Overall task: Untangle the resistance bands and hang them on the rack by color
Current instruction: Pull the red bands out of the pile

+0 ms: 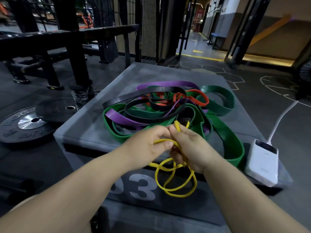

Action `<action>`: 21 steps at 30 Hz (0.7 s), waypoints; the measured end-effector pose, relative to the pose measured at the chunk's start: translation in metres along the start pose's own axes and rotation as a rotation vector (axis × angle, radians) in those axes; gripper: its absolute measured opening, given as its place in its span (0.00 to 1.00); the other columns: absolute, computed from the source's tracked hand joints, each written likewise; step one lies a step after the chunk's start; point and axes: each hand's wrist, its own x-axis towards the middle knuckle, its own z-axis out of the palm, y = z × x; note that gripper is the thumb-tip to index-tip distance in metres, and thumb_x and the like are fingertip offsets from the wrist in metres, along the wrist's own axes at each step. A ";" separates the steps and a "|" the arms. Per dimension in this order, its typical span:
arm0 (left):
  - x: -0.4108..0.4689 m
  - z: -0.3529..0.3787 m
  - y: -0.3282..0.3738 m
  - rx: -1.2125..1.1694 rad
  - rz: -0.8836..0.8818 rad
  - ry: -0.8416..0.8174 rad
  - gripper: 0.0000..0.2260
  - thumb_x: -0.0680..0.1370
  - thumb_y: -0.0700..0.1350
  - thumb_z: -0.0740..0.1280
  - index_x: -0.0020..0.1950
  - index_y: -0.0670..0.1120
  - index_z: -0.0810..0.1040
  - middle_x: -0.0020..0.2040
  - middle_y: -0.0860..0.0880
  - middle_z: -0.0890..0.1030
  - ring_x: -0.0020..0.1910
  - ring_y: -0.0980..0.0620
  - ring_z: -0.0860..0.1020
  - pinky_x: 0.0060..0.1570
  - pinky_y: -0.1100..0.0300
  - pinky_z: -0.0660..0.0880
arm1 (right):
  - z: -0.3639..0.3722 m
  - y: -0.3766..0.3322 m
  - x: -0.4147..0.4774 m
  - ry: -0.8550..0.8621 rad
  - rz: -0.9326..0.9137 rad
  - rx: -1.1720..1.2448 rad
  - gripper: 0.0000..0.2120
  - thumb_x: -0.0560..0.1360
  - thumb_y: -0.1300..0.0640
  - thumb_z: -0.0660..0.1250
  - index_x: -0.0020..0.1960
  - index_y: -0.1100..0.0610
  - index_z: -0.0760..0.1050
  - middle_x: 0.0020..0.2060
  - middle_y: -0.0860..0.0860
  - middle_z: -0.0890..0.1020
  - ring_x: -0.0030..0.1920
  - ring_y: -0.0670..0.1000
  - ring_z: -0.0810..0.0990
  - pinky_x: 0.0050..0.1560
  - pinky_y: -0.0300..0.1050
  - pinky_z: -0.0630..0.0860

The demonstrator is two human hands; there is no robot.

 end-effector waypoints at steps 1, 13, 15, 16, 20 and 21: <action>0.000 -0.003 -0.003 -0.012 -0.024 0.061 0.05 0.78 0.46 0.67 0.50 0.50 0.71 0.32 0.56 0.76 0.27 0.64 0.71 0.32 0.65 0.66 | 0.001 0.000 -0.001 -0.023 0.020 -0.011 0.12 0.84 0.52 0.53 0.49 0.58 0.70 0.27 0.51 0.71 0.21 0.46 0.63 0.20 0.36 0.61; -0.012 -0.031 -0.011 -0.240 -0.212 -0.321 0.08 0.75 0.52 0.67 0.40 0.49 0.75 0.36 0.52 0.74 0.40 0.55 0.72 0.47 0.63 0.69 | -0.029 -0.033 -0.011 0.160 -0.190 0.308 0.13 0.82 0.55 0.54 0.41 0.57 0.69 0.23 0.47 0.62 0.21 0.43 0.56 0.23 0.36 0.49; -0.011 -0.036 -0.014 -0.361 -0.208 -0.255 0.08 0.76 0.48 0.67 0.37 0.51 0.76 0.37 0.53 0.76 0.42 0.56 0.75 0.49 0.64 0.72 | -0.036 -0.036 -0.013 0.176 -0.211 0.361 0.13 0.82 0.55 0.54 0.41 0.56 0.69 0.22 0.46 0.61 0.20 0.43 0.56 0.22 0.35 0.49; -0.011 -0.038 -0.015 -0.481 -0.209 -0.213 0.09 0.77 0.47 0.67 0.36 0.50 0.77 0.37 0.52 0.76 0.42 0.56 0.77 0.50 0.62 0.74 | -0.040 -0.037 -0.014 0.183 -0.209 0.375 0.13 0.82 0.55 0.54 0.42 0.56 0.69 0.22 0.46 0.60 0.20 0.43 0.56 0.22 0.35 0.50; -0.011 -0.042 -0.008 -0.822 -0.221 -0.113 0.08 0.79 0.46 0.64 0.44 0.43 0.73 0.32 0.52 0.67 0.27 0.56 0.67 0.37 0.61 0.77 | -0.049 -0.029 -0.013 0.118 -0.040 0.283 0.14 0.82 0.51 0.54 0.45 0.57 0.72 0.21 0.48 0.62 0.18 0.44 0.57 0.20 0.32 0.53; -0.011 -0.043 -0.006 -0.764 -0.221 -0.079 0.08 0.81 0.46 0.62 0.46 0.43 0.72 0.31 0.52 0.65 0.25 0.57 0.62 0.28 0.64 0.71 | -0.049 -0.026 -0.012 0.066 0.013 0.233 0.14 0.82 0.50 0.54 0.47 0.58 0.72 0.21 0.50 0.64 0.18 0.45 0.59 0.20 0.32 0.55</action>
